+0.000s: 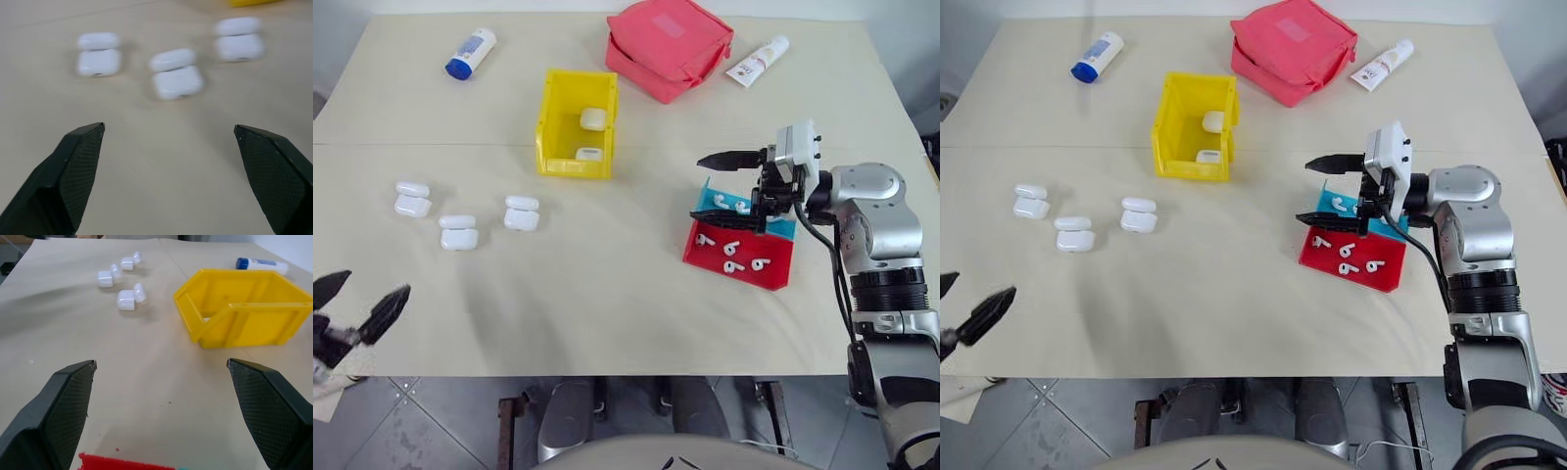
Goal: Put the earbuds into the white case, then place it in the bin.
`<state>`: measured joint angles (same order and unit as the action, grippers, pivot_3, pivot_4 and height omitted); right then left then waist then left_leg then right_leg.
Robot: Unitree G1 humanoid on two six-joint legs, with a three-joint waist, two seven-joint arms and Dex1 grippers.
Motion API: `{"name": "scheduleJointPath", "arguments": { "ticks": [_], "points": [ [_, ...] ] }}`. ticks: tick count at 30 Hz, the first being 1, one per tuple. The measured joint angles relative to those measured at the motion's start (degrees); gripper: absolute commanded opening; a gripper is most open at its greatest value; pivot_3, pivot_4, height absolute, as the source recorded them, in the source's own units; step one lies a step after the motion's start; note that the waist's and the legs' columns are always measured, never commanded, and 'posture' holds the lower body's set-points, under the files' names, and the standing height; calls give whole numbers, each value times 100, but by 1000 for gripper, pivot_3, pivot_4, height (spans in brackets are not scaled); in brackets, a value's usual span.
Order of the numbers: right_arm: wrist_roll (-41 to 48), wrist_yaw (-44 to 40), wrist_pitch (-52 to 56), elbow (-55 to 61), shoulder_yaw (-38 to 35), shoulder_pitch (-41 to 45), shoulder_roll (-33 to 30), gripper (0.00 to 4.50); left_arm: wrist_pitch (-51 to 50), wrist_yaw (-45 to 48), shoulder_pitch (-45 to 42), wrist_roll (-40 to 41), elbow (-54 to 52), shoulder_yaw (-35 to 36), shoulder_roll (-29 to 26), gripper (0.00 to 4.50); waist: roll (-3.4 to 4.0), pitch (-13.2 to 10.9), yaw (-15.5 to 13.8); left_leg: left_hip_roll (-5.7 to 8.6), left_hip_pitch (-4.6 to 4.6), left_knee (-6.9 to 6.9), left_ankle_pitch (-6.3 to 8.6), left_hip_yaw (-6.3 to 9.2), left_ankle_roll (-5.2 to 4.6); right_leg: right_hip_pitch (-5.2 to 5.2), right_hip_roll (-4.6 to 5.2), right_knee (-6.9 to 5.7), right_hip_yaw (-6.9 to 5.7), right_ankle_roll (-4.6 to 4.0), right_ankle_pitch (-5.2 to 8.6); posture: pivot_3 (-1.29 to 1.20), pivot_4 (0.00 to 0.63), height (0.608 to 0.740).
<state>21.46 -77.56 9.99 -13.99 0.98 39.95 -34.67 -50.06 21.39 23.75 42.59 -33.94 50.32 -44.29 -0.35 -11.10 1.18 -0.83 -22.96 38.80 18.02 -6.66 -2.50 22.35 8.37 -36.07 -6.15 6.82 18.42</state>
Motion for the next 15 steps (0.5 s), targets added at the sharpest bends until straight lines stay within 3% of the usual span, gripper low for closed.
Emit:
{"name": "scheduleJointPath", "arguments": {
  "ticks": [3, 8, 10, 15],
  "points": [
    [-12, -2, -11, -16, 103, 9, 55, 4481, -1493, -821, -931, 350, -180, -357, -410, 4500, -3, 2, 41, 9, 0, -1, 3, 0, -1, 0, 2, -28, 3, 0, -1, 0, 150, 740],
    [-15, -21, -14, -27, 118, 5, 53, 4481, -3417, -1591, -2638, 530, -115, -883, -522, 4500, -4, 2, 48, 4, -5, 3, 3, -2, 4, 9, -50, -36, -1, 0, -1, 0, 150, 740],
    [-16, -33, -13, -19, 132, 11, 58, 4481, -3952, -1870, -3160, 564, 42, -1105, -561, 4500, -4, 2, 43, 0, -9, 12, 2, -2, 5, 8, -61, -37, 5, 0, -1, 0, 150, 740],
    [-20, -51, -12, -11, 133, 11, 54, 4481, -4248, -2519, -3478, 988, 657, -1507, -806, 4500, -5, 1, 42, -10, -9, 16, 0, -1, 14, 11, -68, -38, 16, -1, -1, 0, 150, 740]
  ]
}}
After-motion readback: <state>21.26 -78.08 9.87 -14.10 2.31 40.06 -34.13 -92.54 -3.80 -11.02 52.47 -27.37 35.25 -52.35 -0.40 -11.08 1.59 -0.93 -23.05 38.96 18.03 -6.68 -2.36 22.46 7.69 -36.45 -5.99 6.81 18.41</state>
